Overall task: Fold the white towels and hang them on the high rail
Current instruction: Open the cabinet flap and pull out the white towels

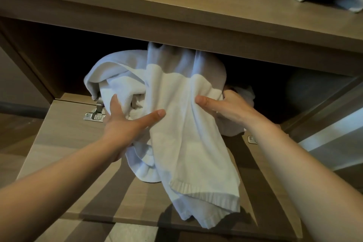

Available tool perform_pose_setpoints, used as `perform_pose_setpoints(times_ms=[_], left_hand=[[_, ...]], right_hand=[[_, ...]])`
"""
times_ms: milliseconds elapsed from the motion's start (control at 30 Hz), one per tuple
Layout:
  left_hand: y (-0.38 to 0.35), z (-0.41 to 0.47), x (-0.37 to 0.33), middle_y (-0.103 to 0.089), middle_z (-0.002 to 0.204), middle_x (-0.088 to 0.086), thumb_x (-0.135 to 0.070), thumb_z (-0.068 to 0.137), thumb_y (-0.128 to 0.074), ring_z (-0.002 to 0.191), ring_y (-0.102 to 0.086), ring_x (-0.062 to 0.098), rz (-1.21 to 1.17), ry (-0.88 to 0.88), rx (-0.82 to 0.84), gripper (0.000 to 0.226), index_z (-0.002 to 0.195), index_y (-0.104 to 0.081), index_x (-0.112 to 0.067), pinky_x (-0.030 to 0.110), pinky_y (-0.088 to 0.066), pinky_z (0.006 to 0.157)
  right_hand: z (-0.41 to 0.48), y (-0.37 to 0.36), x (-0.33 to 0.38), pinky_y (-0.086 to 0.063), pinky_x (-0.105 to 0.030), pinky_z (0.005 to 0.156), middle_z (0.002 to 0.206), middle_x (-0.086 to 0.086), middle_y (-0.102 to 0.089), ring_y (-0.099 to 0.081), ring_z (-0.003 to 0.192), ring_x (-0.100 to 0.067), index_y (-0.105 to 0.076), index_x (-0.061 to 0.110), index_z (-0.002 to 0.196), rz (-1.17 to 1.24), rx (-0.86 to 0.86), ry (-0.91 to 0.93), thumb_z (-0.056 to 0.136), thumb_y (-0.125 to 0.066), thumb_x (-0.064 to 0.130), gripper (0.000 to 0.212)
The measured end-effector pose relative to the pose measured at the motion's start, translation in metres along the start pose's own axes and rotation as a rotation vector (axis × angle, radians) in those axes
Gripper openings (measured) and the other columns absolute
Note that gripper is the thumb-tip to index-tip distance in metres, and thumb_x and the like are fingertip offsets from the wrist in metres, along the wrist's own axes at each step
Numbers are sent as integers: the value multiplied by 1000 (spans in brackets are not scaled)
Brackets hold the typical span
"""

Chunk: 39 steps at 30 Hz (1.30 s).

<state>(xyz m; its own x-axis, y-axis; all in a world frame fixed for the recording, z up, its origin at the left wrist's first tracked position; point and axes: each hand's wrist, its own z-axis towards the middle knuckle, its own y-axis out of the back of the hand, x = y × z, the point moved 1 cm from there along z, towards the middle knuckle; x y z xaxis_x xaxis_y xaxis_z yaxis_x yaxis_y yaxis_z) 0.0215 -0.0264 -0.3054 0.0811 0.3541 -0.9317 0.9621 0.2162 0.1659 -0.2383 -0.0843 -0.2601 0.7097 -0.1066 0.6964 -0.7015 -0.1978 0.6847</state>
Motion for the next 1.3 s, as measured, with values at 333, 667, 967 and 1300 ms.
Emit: perform_pose_setpoints(times_ms=[333, 667, 967, 1300], left_hand=[[1, -3, -1, -60, 122, -15, -59, 36, -95, 112, -62, 21, -126, -30, 50, 104, 122, -37, -54, 52, -58, 74], [-2, -15, -5, -67, 103, -16, -44, 43, -93, 94, -69, 20, -259, 6, 27, 77, 105, -47, -48, 58, -56, 57], [1, -52, -20, -63, 92, -31, -46, 52, -84, 86, -66, -3, -187, -154, -53, 77, 115, -41, -39, 38, -55, 80], [16, -93, -17, -53, 87, -44, -34, 62, -90, 82, -55, -22, -105, -183, -115, 67, 107, -41, -38, 19, -45, 66]], right_hand=[[-2, -14, 8, -53, -28, 67, 87, 15, -72, -67, 83, -6, -67, 26, 92, 21, -35, -18, 30, -60, 99, 96], [-21, -36, 11, -49, -38, 98, 120, 16, -59, -57, 114, -12, -45, 37, 113, 265, -160, 10, 42, -70, 81, 87], [-50, -48, 21, -50, -37, 99, 121, 21, -65, -61, 114, -1, -51, 44, 122, 582, -91, 150, 66, -79, 59, 64], [-84, -66, 37, -37, -45, 112, 146, 13, -46, -44, 135, -12, -23, 41, 147, 505, -104, 43, 52, -70, 83, 114]])
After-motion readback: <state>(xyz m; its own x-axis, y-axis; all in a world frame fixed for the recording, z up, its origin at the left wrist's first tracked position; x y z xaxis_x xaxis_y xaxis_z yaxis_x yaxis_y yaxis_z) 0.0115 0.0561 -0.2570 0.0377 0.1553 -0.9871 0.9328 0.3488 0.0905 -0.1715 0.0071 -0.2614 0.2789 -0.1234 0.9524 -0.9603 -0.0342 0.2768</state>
